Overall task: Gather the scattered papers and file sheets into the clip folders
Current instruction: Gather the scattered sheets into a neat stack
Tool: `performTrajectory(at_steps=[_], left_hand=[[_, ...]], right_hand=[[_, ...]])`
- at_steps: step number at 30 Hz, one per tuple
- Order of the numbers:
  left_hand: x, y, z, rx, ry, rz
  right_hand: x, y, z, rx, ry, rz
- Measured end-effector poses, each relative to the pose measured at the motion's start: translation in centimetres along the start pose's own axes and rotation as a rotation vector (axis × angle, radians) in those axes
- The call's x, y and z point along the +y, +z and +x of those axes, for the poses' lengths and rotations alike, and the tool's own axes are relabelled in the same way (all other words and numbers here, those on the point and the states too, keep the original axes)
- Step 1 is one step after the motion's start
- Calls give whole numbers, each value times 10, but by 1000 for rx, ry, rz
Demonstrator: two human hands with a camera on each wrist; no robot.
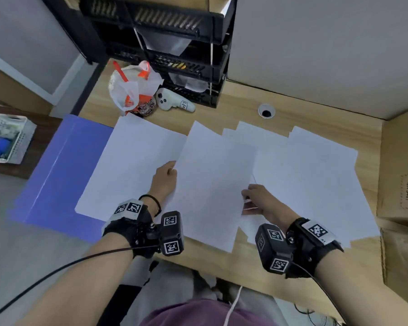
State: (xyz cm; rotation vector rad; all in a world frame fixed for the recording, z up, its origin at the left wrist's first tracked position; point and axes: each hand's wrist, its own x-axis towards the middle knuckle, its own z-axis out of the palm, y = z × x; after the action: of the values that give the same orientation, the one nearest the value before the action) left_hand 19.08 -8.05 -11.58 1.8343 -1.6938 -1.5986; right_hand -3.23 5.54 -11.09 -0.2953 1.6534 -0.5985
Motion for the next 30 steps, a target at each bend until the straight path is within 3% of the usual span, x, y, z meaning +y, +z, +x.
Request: performTrajectory(at_steps=[6, 9, 16, 23, 25, 30], left_hand=[[-33, -88, 11, 144, -61, 65], [-40, -126, 20, 190, -21, 65], [-49, -162, 41, 202, 11, -64], [-48, -139, 52, 284, 83, 56], [-36, -124, 53, 220, 87, -32], [-11, -72, 58, -86, 26, -110]], right_hand=[[-34, 87, 14, -64, -74, -34], [-55, 124, 18, -107, -95, -28], [-73, 168, 32, -135, -97, -15], [-60, 146, 37, -72, -78, 67], [-52, 125, 36, -29, -76, 97], [-27, 52, 18, 205, -93, 233]])
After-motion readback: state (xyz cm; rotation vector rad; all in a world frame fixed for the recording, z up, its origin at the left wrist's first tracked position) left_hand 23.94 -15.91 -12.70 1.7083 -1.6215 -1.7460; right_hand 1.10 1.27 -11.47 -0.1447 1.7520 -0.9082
